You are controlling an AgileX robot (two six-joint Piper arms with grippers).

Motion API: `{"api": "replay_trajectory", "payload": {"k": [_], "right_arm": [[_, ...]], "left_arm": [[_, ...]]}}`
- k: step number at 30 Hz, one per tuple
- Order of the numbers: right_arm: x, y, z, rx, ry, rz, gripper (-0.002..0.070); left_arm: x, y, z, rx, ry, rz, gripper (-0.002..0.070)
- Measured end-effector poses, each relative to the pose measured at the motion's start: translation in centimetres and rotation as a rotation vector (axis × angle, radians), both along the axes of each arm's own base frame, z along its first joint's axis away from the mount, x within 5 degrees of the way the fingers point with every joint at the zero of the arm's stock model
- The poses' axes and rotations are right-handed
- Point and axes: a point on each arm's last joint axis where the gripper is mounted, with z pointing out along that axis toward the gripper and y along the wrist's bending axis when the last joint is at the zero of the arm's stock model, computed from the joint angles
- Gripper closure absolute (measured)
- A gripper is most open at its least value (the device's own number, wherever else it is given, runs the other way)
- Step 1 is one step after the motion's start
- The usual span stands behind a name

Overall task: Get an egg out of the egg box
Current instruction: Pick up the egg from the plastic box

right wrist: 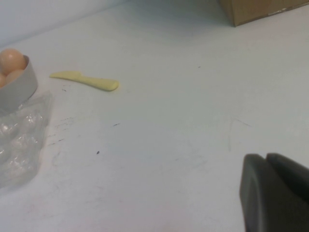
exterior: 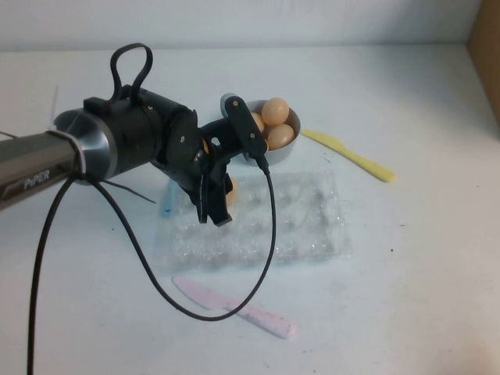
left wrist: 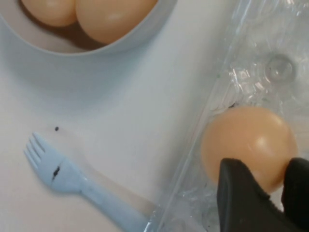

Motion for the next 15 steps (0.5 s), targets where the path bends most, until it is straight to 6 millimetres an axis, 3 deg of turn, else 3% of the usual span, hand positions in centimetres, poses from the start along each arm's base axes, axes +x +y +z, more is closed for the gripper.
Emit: {"api": "replay_trajectory", "payload": {"k": [11,13,15], "right_arm": [[0.0,0.0,0.0,0.0,0.0,0.0,0.0694],[0.0,0.0,0.0,0.0,0.0,0.0,0.0694],[0.0,0.0,0.0,0.0,0.0,0.0,0.0694]], "left_arm": [[-0.6,0.7,3.3,-0.043,-0.078,0.081,0.0493],[-0.8,0.6,3.6,-0.048,-0.083,0.076,0.043],[-1.0,0.3,3.7,-0.056,-0.079,0.073,0.0302]]}}
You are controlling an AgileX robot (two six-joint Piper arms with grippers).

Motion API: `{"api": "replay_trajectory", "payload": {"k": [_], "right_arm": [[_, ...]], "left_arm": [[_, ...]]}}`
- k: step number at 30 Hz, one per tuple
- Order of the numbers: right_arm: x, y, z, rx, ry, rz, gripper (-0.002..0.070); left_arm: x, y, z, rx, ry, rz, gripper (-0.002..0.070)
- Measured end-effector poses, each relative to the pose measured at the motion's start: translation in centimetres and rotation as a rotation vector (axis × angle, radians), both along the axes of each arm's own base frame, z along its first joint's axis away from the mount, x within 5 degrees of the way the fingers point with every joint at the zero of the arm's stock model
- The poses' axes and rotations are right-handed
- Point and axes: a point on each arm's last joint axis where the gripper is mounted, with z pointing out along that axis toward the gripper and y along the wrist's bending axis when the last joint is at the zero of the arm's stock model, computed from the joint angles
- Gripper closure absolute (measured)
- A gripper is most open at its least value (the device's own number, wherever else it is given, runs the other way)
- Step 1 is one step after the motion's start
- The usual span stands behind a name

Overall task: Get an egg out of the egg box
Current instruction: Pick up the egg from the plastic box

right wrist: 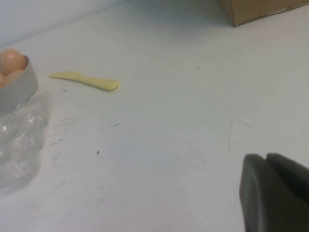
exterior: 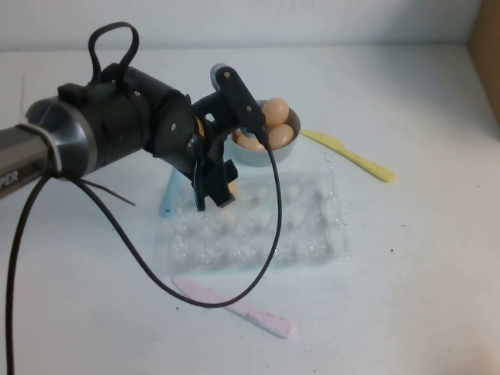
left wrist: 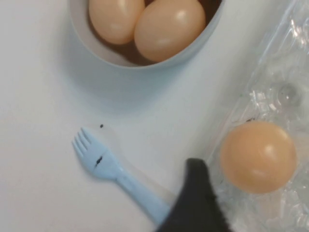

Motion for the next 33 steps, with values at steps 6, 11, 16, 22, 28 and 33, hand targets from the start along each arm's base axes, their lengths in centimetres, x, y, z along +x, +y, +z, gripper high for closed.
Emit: {"api": "replay_trajectory", "payload": {"k": [6,11,16,22,28,33], "right_arm": [[0.0,0.0,0.0,0.0,0.0,0.0,0.0694],[0.0,0.0,0.0,0.0,0.0,0.0,0.0694],[0.0,0.0,0.0,0.0,0.0,0.0,0.0694],[0.0,0.0,0.0,0.0,0.0,0.0,0.0694],[0.0,0.0,0.0,0.0,0.0,0.0,0.0694],[0.0,0.0,0.0,0.0,0.0,0.0,0.0694]], "left_arm": [[-0.1,-0.2,-0.2,-0.003,0.009,-0.008,0.0017],[0.1,-0.6,-1.5,0.042,0.035,-0.085,0.0008],[0.1,-0.8,-2.6,0.123,0.047,-0.209,0.0008],[0.3,-0.7,-3.5,0.181,0.047,-0.285,0.0008],[0.8,-0.2,-3.8,0.179,0.049,-0.271,0.0011],[1.1,0.1,-3.7,0.173,0.036,-0.263,0.005]]}}
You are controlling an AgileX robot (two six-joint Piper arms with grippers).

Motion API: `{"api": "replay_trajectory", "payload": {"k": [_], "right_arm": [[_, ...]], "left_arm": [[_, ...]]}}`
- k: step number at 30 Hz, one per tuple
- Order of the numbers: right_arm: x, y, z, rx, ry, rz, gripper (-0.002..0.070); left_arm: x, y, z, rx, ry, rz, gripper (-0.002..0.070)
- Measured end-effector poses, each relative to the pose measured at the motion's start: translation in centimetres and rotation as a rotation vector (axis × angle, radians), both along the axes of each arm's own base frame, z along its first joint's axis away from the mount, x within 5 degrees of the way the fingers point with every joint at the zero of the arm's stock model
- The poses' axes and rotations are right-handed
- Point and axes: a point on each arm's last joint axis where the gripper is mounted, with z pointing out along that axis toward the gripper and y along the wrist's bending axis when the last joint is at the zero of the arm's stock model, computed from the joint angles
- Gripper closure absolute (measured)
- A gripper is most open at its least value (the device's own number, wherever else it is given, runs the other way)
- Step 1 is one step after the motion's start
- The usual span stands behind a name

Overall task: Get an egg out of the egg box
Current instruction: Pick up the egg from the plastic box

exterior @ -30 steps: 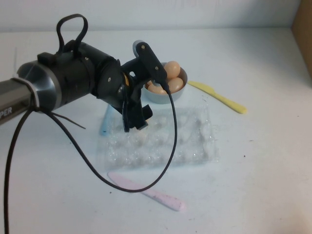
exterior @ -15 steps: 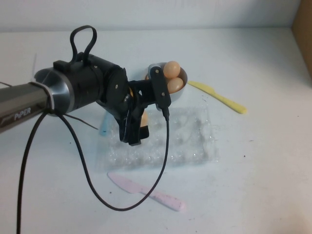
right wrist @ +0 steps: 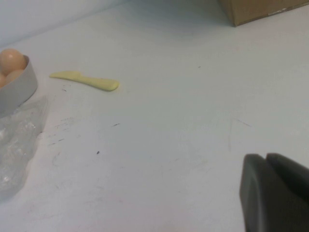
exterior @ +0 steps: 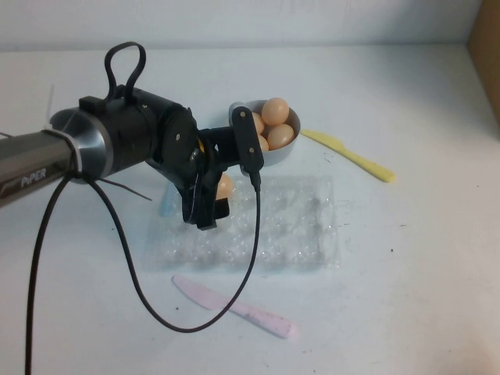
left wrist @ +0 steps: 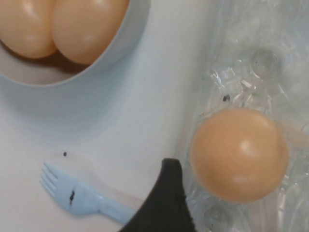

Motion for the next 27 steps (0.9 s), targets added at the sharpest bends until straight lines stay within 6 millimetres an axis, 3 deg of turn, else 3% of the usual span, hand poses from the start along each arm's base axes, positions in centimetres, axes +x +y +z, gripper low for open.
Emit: {"api": "replay_trajectory", "payload": {"k": [11,27], "right_arm": [[0.0,0.0,0.0,0.0,0.0,0.0,0.0694],[0.0,0.0,0.0,0.0,0.0,0.0,0.0694]], "left_arm": [[0.23,0.04,0.12,0.023,-0.037,-0.059,0.0214],[0.58,0.16,0.28,-0.073,-0.024,-0.041,0.0313]]}}
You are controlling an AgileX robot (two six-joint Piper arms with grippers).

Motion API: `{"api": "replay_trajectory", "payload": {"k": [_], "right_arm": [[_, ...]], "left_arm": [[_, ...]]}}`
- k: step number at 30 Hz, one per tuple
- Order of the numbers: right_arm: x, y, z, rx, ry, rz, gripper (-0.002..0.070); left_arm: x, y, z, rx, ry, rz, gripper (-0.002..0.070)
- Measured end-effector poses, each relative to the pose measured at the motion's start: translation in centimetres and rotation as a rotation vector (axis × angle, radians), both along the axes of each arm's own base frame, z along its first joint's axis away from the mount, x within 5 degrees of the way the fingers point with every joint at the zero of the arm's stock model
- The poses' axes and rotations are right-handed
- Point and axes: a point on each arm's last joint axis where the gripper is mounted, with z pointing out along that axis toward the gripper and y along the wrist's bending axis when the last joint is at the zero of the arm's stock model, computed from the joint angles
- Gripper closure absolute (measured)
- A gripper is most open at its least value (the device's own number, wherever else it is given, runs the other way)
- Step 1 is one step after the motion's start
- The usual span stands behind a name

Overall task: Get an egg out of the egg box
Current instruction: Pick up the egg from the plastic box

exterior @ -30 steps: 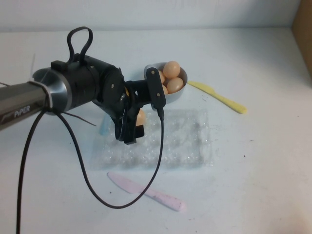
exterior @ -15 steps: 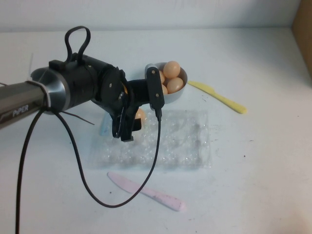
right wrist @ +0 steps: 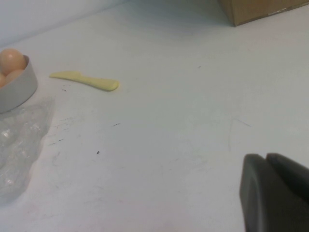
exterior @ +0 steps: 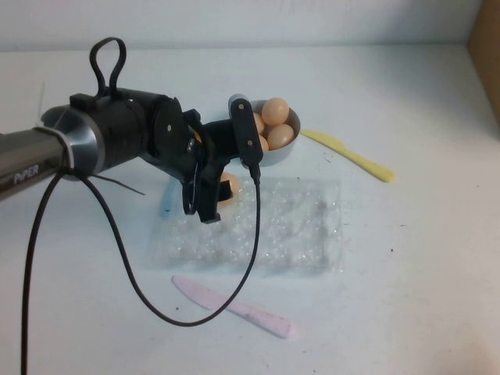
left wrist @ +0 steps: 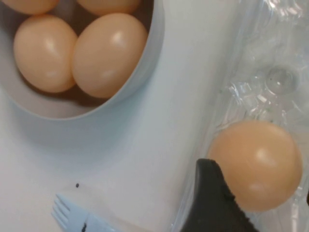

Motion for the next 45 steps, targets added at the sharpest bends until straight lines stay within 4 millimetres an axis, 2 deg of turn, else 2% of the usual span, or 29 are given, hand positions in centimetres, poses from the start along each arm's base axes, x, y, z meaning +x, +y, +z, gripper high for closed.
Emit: {"api": "replay_trajectory", "payload": {"k": [6,12,21,36,42,45], "right_arm": [[0.0,0.0,0.0,0.0,0.0,0.0,0.0694],[0.0,0.0,0.0,0.0,0.0,0.0,0.0694],[0.0,0.0,0.0,0.0,0.0,0.0,0.0694],[0.0,0.0,0.0,0.0,0.0,0.0,0.0694],[0.0,0.0,0.0,0.0,0.0,0.0,0.0694],[0.0,0.0,0.0,0.0,0.0,0.0,0.0694]], "left_arm": [[0.1,0.0,-0.1,-0.028,0.014,-0.009,0.0316],[0.4,0.2,-1.1,-0.024,0.037,-0.013,0.0316],[0.7,0.0,-1.7,-0.016,0.017,-0.044,0.0316],[1.2,-0.2,-1.6,-0.045,-0.028,-0.029,0.0316],[1.2,-0.2,-1.8,-0.054,-0.021,-0.022,0.0378],[1.2,-0.2,-1.8,-0.054,-0.021,-0.022,0.0378]]}}
